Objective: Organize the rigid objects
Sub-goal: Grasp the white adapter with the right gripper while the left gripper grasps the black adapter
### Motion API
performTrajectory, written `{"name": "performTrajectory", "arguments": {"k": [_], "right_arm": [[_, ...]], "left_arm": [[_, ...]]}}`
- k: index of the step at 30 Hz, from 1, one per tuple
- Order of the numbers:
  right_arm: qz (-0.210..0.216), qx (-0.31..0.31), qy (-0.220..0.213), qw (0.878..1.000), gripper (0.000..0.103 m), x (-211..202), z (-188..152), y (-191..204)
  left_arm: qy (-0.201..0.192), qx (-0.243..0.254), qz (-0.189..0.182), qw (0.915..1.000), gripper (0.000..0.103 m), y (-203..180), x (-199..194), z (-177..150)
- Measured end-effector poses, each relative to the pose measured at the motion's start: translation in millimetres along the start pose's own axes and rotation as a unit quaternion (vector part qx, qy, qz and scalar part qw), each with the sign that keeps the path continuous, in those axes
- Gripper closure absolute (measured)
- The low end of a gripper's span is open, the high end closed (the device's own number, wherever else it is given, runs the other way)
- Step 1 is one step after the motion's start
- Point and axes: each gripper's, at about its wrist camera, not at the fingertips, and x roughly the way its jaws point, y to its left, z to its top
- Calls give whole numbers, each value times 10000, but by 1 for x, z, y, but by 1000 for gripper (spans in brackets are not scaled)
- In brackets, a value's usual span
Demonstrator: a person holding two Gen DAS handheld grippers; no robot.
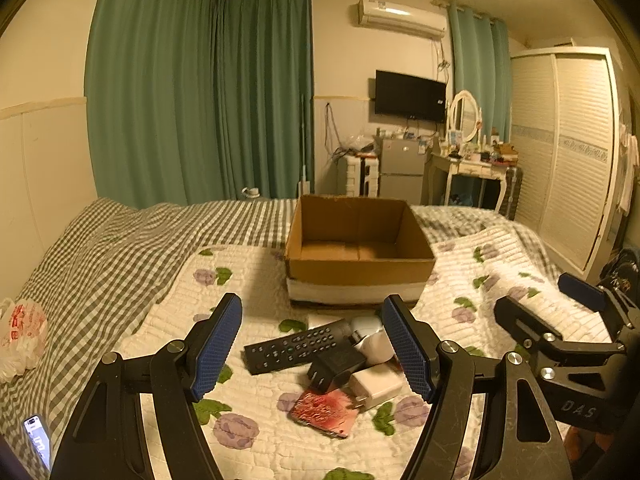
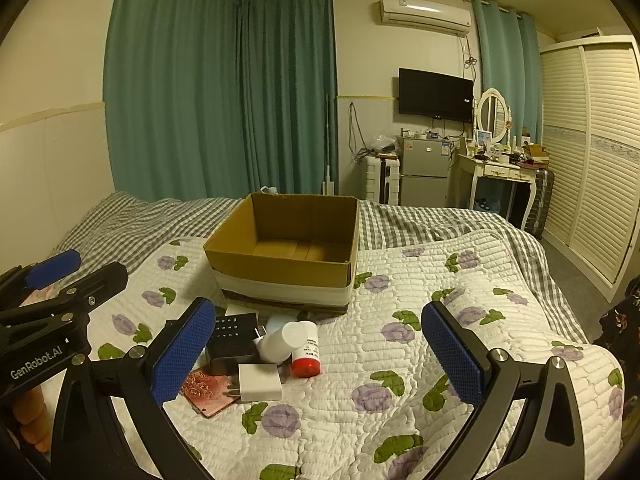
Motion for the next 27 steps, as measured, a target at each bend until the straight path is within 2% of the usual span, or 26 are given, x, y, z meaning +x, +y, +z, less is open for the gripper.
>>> {"name": "performTrajectory", "arguments": {"k": [5, 9, 13, 17, 21, 23, 25, 26, 27], "right_arm": [[144, -79, 295, 9994, 0, 23, -11, 3], [271, -222, 886, 9954, 0, 61, -35, 10], [638, -257, 1679, 9834, 4, 104, -63, 19], [935, -288, 2108, 9726, 9, 139, -79, 33], [1174, -153, 2507, 9608, 24, 168, -90, 41], [1267, -50, 2636, 9563, 27, 179, -92, 43], [1433, 24, 2752, 9507, 45, 187, -93, 45], [1378, -17, 2775, 9508, 51, 187, -93, 45], [1326, -113, 2742, 9524, 51, 184, -91, 45]], "left_arm": [[398, 26, 196, 9990, 27, 10, 28, -13], [842, 73, 321, 9959, 27, 16, 57, -31], [1289, 31, 408, 9908, 27, 22, 83, -47], [1556, -29, 488, 9866, 27, 27, 97, -57], [1744, -80, 557, 9831, 27, 30, 107, -62], [1804, -25, 583, 9819, 27, 28, 110, -64], [1829, 53, 577, 9814, 27, 24, 111, -64], [1835, 99, 556, 9814, 27, 22, 111, -64], [1849, 134, 533, 9812, 27, 20, 112, -63]]}}
